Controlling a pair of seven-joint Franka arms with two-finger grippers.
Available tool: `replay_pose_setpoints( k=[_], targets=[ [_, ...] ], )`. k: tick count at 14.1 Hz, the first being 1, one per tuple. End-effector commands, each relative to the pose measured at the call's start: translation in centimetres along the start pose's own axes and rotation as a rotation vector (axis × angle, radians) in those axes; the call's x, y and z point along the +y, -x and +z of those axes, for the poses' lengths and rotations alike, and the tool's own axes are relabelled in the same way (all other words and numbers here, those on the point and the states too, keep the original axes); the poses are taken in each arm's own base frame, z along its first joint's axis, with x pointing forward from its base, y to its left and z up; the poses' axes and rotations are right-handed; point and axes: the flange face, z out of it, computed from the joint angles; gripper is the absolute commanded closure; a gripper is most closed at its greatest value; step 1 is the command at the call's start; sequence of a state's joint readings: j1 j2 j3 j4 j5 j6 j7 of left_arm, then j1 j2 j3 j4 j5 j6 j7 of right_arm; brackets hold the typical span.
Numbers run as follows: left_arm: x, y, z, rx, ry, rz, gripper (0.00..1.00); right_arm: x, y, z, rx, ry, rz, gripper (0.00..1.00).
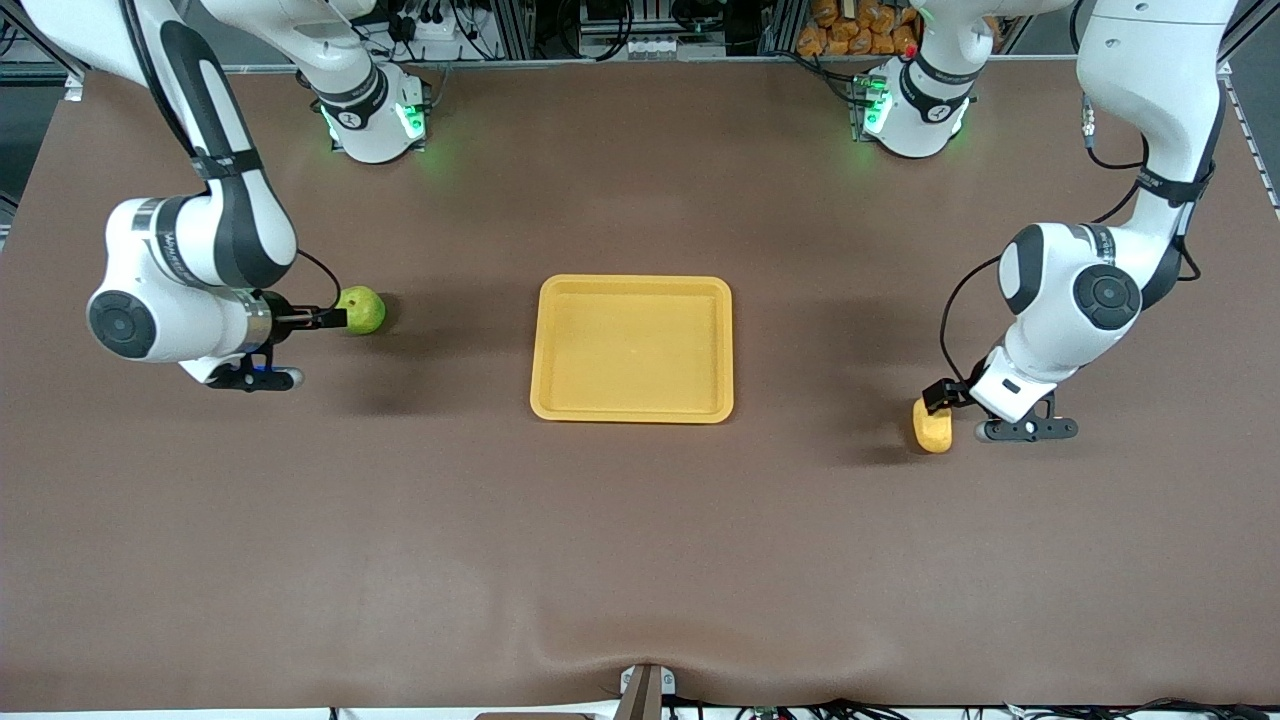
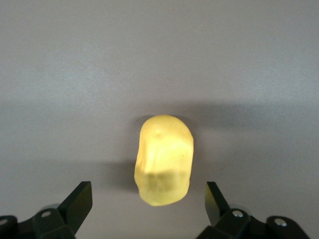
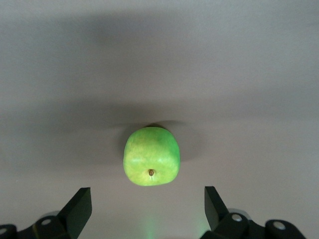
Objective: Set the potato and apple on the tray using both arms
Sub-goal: 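Close the right gripper on the apple while the left gripper grasps the potato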
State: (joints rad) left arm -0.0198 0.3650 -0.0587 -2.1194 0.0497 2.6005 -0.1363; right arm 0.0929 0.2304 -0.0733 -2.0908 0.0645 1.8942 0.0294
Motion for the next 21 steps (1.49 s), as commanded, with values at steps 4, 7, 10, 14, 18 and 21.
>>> replay_pose_setpoints(
  k=[4, 7, 10, 14, 18, 21],
  targets=[
    [1.0, -0.7, 1.7, 0.030, 0.002, 0.036, 0.00, 0.3, 1.9, 3.0, 0.075, -0.015, 0.019, 0.00],
    [1.1, -1.0, 2.4, 0.030, -0.005, 0.051, 0.00, 0.4, 2.0, 4.5, 0.109, -0.014, 0.023, 0.00],
    [1.2, -1.4, 2.6, 0.037, -0.004, 0.055, 0.00, 0.6, 2.1, 6.4, 0.132, -0.012, 0.027, 0.00],
    [1.3, -1.3, 3.5, 0.042, -0.002, 0.058, 0.00, 0.0, 2.3, 7.4, 0.144, -0.007, 0.026, 0.00],
    [1.9, -1.5, 3.8, 0.048, 0.001, 0.066, 0.02, -0.2, 2.5, 9.6, 0.191, -0.001, 0.020, 0.00],
    [1.9, -1.5, 4.0, 0.046, 0.001, 0.067, 0.20, -0.4, 2.5, 10.1, 0.183, -0.004, 0.025, 0.10]
  ],
)
